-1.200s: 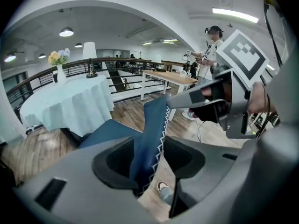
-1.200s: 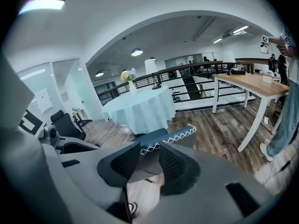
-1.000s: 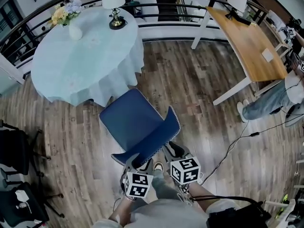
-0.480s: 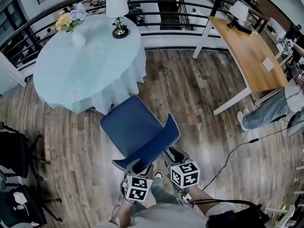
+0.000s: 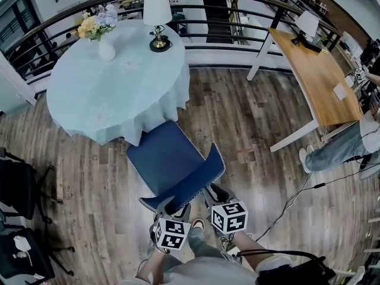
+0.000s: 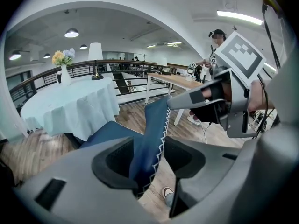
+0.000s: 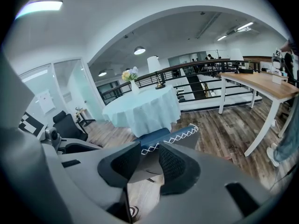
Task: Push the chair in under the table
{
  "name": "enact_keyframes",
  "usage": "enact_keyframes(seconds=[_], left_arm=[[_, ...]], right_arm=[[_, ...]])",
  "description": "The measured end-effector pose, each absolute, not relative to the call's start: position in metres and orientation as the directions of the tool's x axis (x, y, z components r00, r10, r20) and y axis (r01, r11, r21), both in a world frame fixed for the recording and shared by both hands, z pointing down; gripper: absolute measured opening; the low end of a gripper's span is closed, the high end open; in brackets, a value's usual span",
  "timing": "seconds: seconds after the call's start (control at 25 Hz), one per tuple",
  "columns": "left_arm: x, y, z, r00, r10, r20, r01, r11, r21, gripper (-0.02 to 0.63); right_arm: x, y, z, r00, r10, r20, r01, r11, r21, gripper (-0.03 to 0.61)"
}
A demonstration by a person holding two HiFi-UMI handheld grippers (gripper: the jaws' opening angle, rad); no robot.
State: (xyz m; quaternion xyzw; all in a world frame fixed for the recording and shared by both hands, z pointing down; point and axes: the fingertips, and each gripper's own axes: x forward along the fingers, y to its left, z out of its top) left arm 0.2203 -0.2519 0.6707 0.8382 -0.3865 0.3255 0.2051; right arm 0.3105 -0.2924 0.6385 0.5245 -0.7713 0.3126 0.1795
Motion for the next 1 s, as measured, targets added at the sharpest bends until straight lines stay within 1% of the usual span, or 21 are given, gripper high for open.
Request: enact_keyframes(seconds=[1.0], left_arm=[[0.177,-0.347,0.67,0.475,-0.584,0.658,-0.773,-0.635,-0.006,0.198]], right_arm=[[0.267,-0.385,0.638,-0.374,-0.723,0.581,-0.927,0.266,-0.265,0.121]])
